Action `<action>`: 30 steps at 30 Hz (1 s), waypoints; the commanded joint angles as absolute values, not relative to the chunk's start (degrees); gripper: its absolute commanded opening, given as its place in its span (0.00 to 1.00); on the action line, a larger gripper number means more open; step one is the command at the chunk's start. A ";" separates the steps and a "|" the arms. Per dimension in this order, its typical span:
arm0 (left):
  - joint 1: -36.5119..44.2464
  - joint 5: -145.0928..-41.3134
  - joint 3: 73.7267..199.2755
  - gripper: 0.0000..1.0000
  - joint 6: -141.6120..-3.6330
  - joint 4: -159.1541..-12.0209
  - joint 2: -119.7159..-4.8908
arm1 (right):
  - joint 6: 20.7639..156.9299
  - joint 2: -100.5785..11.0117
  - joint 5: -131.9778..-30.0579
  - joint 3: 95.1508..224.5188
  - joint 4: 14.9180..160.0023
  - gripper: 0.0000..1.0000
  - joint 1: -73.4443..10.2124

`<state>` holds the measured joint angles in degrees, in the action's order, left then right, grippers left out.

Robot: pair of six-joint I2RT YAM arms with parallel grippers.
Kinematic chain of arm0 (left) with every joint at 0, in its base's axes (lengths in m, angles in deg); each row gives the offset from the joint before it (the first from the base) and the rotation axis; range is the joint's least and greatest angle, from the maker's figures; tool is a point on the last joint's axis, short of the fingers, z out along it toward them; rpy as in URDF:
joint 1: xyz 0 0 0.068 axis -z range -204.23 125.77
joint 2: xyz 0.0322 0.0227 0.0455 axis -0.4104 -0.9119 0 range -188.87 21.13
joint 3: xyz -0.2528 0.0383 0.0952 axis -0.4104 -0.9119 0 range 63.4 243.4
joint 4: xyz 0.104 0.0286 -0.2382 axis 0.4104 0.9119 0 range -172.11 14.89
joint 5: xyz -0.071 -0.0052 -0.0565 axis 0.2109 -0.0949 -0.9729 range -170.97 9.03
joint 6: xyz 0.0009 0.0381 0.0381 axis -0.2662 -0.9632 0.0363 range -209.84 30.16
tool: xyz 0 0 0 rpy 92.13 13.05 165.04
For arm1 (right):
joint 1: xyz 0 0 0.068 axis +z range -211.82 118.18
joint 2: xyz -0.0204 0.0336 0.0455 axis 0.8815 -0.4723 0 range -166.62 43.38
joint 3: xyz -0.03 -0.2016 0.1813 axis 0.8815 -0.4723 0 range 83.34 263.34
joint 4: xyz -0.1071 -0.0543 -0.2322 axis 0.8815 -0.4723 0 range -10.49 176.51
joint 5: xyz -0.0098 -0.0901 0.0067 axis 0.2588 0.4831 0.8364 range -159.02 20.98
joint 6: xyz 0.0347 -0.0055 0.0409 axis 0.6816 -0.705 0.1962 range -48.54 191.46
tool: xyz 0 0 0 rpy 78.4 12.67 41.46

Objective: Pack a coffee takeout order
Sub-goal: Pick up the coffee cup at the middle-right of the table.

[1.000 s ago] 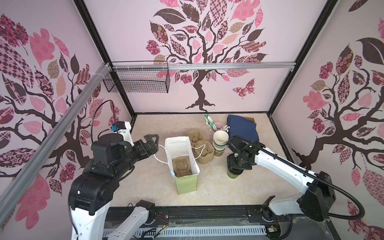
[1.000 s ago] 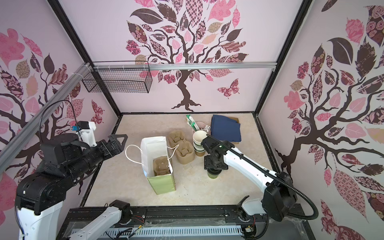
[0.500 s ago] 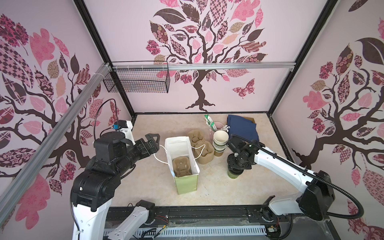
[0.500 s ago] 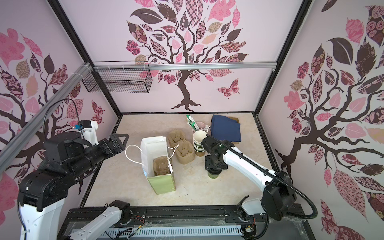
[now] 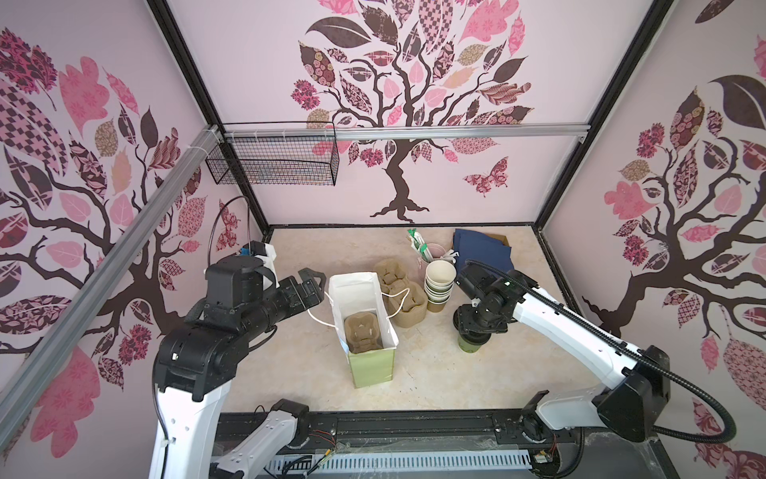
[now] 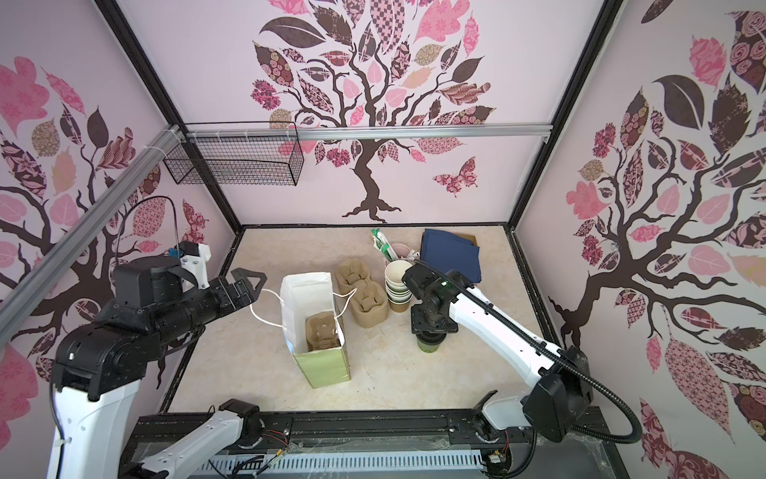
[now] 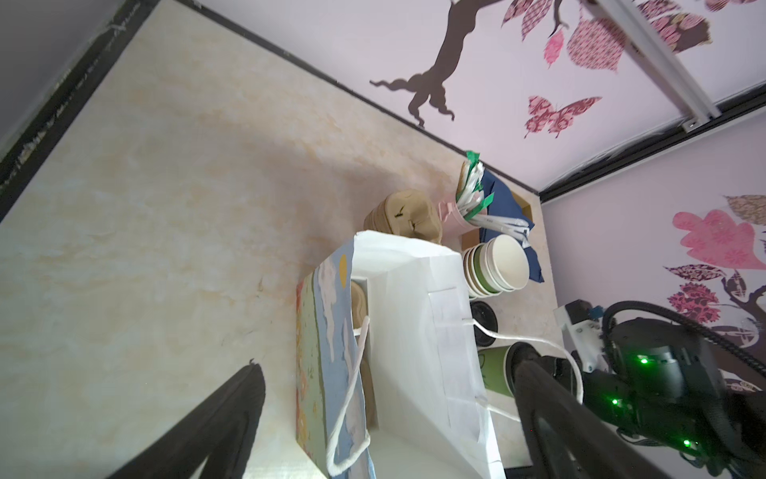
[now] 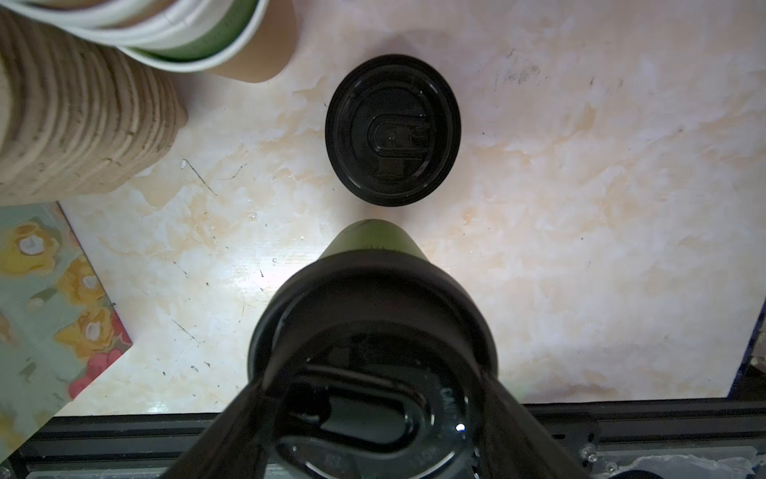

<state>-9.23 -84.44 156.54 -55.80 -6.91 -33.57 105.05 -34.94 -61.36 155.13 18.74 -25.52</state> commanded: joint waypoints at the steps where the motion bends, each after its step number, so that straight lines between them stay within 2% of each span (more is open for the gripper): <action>1: -9.20 -86.98 159.09 0.98 -55.01 -2.06 -34.40 | 105.55 -31.87 -60.05 159.01 13.65 0.72 -25.87; 9: -9.49 -89.80 162.59 0.98 -54.33 -1.14 -35.75 | 106.17 -31.30 -58.68 168.00 7.34 0.72 -25.83; 13: -10.25 -90.65 168.41 0.98 -55.05 4.03 -39.77 | 106.27 -32.12 -57.94 174.58 4.46 0.72 -25.81; 18: -10.91 -88.76 168.04 0.98 -56.91 8.30 -41.20 | 105.98 -33.81 -58.02 180.32 2.80 0.72 -25.86; 24: -11.02 -96.35 159.33 0.98 -58.71 4.92 -42.13 | 105.31 -34.16 -58.55 180.84 3.08 0.72 -25.87; 30: -11.11 -97.91 153.05 0.97 -59.00 0.02 -42.62 | 106.09 -32.53 -59.35 178.29 3.80 0.72 -25.86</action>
